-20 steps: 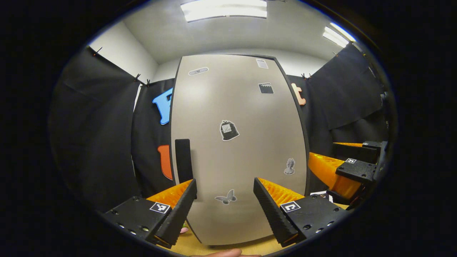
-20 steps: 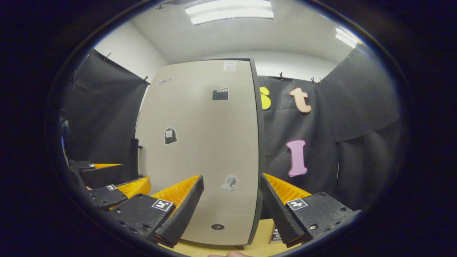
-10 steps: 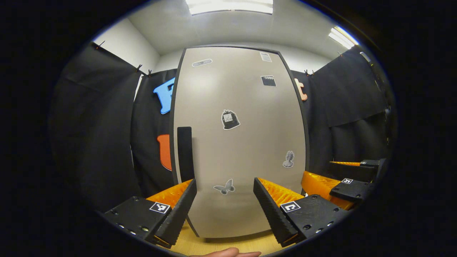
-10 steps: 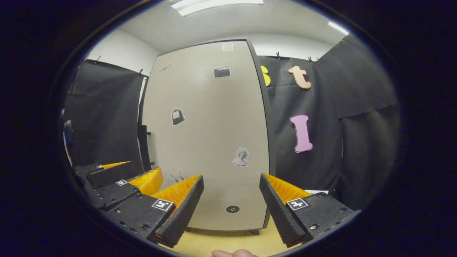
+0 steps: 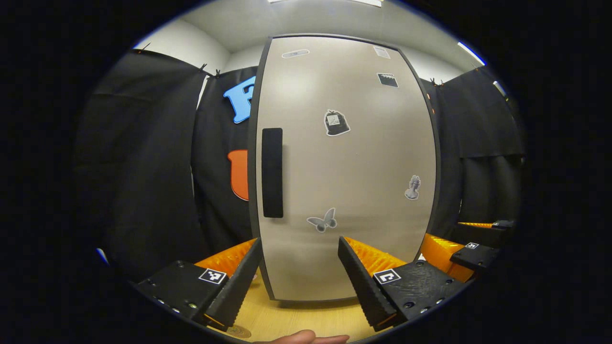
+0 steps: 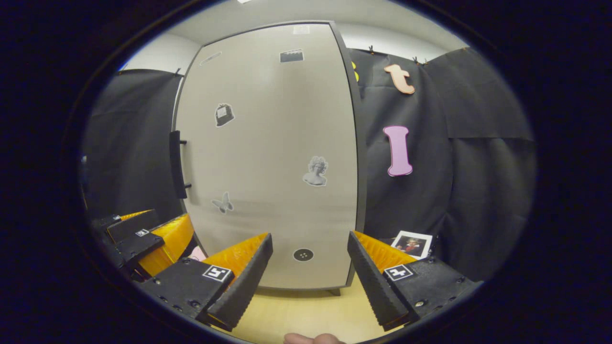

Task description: Open the cabinet door with the right hand, grasp the bottle in the cabinet with the left hand and place it on the coaster, then close the cabinet door with the right hand.

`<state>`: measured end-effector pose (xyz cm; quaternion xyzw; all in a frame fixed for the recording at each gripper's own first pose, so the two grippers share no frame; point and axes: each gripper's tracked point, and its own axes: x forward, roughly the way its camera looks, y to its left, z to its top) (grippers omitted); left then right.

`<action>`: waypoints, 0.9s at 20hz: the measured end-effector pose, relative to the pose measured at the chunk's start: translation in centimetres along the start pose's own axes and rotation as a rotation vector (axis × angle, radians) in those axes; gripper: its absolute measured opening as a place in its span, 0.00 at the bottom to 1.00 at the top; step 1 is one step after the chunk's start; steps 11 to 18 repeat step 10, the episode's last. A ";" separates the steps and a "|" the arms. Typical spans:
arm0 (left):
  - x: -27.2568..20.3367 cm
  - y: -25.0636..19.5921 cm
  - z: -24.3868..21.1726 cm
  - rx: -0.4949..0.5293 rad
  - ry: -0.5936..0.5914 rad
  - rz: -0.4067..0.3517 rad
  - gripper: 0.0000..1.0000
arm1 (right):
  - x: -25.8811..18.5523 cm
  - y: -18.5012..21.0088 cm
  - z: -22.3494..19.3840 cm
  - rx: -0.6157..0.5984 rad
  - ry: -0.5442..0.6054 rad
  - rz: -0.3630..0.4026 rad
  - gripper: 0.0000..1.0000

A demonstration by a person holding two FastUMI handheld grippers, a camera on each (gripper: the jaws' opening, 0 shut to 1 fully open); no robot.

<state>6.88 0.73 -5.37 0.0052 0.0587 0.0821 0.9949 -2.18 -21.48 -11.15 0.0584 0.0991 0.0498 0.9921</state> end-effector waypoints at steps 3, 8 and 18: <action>-0.2 -0.9 0.4 0.004 -0.009 -0.033 0.95 | 0.0 0.8 0.3 -0.027 -0.013 0.015 0.99; 0.1 -1.5 0.3 0.016 -0.022 -0.061 0.95 | 0.0 0.7 0.5 -0.047 -0.029 0.017 1.00; -0.1 -1.6 0.6 0.023 -0.025 -0.070 0.95 | 0.0 0.7 0.4 -0.046 -0.025 0.022 1.00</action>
